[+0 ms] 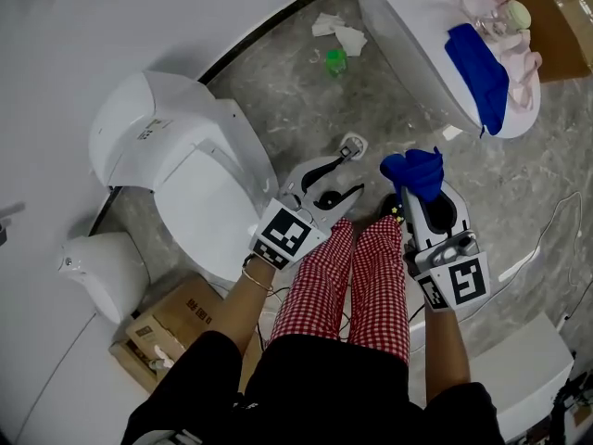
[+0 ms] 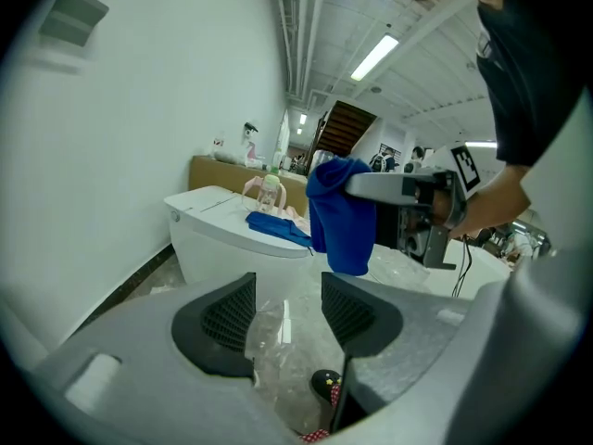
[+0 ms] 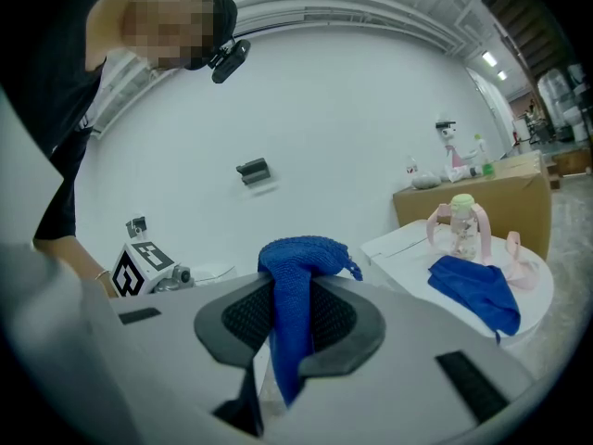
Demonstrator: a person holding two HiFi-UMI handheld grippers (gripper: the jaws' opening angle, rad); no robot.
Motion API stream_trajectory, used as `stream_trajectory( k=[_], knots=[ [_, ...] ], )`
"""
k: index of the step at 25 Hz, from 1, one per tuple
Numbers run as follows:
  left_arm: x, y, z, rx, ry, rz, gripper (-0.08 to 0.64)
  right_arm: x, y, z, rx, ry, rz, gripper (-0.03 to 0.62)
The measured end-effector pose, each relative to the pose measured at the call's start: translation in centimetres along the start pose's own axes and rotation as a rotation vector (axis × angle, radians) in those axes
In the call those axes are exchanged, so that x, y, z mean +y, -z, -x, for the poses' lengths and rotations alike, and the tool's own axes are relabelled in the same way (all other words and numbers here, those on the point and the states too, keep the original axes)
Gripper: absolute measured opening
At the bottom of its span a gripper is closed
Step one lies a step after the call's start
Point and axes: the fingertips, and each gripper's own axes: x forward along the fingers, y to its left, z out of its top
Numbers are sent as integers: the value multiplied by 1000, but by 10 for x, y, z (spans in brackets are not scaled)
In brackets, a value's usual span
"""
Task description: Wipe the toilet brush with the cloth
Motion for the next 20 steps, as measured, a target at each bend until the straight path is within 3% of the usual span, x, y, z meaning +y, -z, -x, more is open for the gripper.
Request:
stream_trajectory(
  k=[6,20],
  knots=[
    [0,4,-8,-1,7,3,206,-3,11,-7,14,-36,16,71],
    [13,29,-35,42,-3,37,206,-21,49,-16,64,-20,-5,71]
  ],
)
